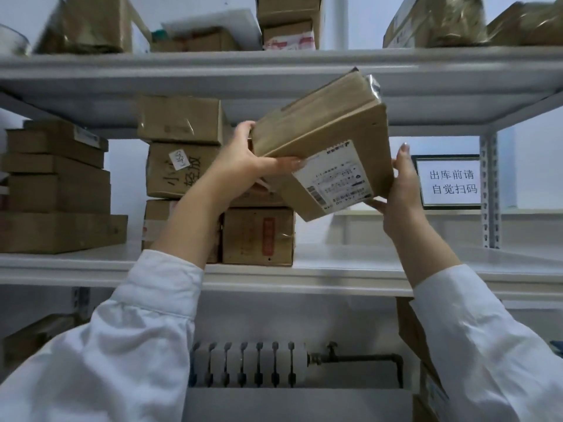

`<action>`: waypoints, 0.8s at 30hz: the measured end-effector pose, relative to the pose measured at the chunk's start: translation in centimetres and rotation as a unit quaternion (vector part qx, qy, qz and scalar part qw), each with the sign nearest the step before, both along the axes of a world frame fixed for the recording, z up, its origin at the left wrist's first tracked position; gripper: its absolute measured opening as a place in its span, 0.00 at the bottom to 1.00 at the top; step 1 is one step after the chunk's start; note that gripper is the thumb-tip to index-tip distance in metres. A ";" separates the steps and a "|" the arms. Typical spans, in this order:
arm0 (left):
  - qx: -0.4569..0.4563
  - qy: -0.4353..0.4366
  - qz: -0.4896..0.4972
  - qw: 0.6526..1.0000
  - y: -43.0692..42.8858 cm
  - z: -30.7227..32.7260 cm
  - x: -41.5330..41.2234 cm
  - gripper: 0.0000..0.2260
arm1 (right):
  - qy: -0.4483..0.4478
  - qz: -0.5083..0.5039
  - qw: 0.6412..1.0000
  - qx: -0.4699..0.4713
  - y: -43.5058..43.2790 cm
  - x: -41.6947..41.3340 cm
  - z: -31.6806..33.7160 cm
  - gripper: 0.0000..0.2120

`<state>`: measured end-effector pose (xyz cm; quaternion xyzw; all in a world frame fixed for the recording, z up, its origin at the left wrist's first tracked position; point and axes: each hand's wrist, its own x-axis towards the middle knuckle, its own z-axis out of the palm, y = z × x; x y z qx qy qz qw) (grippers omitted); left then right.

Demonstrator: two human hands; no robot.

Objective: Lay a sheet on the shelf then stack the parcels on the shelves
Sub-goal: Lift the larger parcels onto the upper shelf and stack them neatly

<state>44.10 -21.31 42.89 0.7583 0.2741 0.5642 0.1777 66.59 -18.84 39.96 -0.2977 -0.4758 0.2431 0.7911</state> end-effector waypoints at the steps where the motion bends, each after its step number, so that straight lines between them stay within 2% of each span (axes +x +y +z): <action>1: 0.013 -0.003 -0.010 1.000 -0.1 0.6 0.0 0.42 | 0.001 -0.023 0.999 0.037 0.1 -0.3 0.4 0.21; 3: 0.048 -0.003 -0.007 0.999 0.1 1.6 0.0 0.41 | -0.017 -0.077 0.993 0.090 0.7 -0.9 1.3 0.18; 5: 0.091 -0.006 0.029 0.995 1.0 2.6 -0.2 0.43 | -0.048 -0.095 0.987 0.120 1.0 -1.6 1.9 0.19; 10: 0.150 -0.032 0.087 0.984 3.5 4.4 -0.6 0.46 | -0.118 0.000 0.983 0.139 1.9 -4.2 3.7 0.22; 12: 0.167 -0.032 0.107 0.980 4.4 4.9 -0.9 0.45 | -0.129 0.030 0.984 0.122 2.7 -5.1 4.3 0.31; 14: 0.182 -0.026 0.125 0.975 5.4 5.4 -1.2 0.46 | -0.147 0.041 0.983 0.105 3.3 -5.6 4.9 0.46; 15: 0.184 -0.021 0.134 0.974 5.9 5.7 -1.4 0.46 | -0.154 0.046 0.982 0.098 3.7 -5.8 5.2 0.46; 18: 0.174 -0.006 0.168 0.970 7.9 6.5 -1.9 0.50 | -0.149 0.058 0.985 0.065 5.5 -6.6 6.3 0.29; 20: 0.155 -0.005 0.193 0.969 9.4 6.9 -2.1 0.52 | -0.143 0.069 0.987 0.035 6.8 -7.2 6.8 0.28; 22: 0.134 0.006 0.256 0.957 10.6 6.9 -2.1 0.49 | -0.151 0.067 0.986 0.011 7.8 -7.8 7.0 0.27; 24: 0.137 0.026 0.338 0.931 11.6 6.6 -2.2 0.41 | -0.169 0.066 0.983 0.001 8.7 -8.4 7.0 0.23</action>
